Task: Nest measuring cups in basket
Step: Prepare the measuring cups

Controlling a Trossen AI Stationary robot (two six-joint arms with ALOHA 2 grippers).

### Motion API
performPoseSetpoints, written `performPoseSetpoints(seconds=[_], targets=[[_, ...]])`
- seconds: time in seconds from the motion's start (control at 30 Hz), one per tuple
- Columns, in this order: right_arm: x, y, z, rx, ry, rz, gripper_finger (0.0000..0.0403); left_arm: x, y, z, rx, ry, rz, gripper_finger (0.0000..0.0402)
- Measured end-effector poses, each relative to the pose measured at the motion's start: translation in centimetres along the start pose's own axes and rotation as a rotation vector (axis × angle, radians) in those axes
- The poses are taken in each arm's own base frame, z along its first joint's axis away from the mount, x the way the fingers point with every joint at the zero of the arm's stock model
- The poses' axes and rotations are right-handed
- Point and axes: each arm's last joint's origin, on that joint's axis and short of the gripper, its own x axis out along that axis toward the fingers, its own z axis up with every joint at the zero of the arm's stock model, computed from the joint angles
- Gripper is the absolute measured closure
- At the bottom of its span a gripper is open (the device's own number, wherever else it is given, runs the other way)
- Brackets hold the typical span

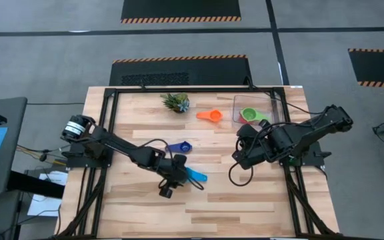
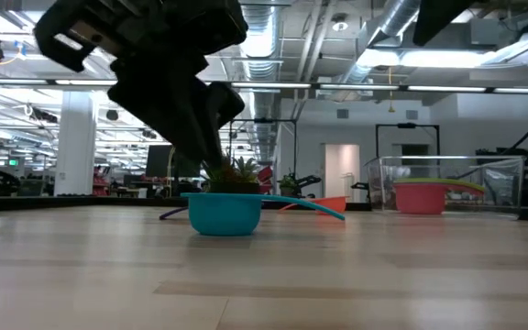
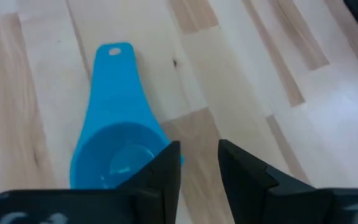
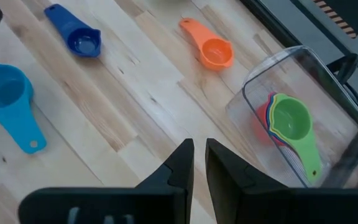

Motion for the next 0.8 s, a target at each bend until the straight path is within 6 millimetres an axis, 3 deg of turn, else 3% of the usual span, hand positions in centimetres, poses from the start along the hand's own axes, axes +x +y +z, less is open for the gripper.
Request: performPoseSetpoints(seconds=[0.57, 0.8], targets=[[0.0, 0.0, 0.0, 0.000, 0.001, 0.003, 0.0337, 0.0, 0.7, -0.7, 0.211, 0.084, 0.111, 0.0305], [0.0, 0.0, 0.0, -0.013, 0.004, -0.002, 0.0337, 0.1, -0.1, -1.0, 0.290, 0.116, 0.066, 0.0305]])
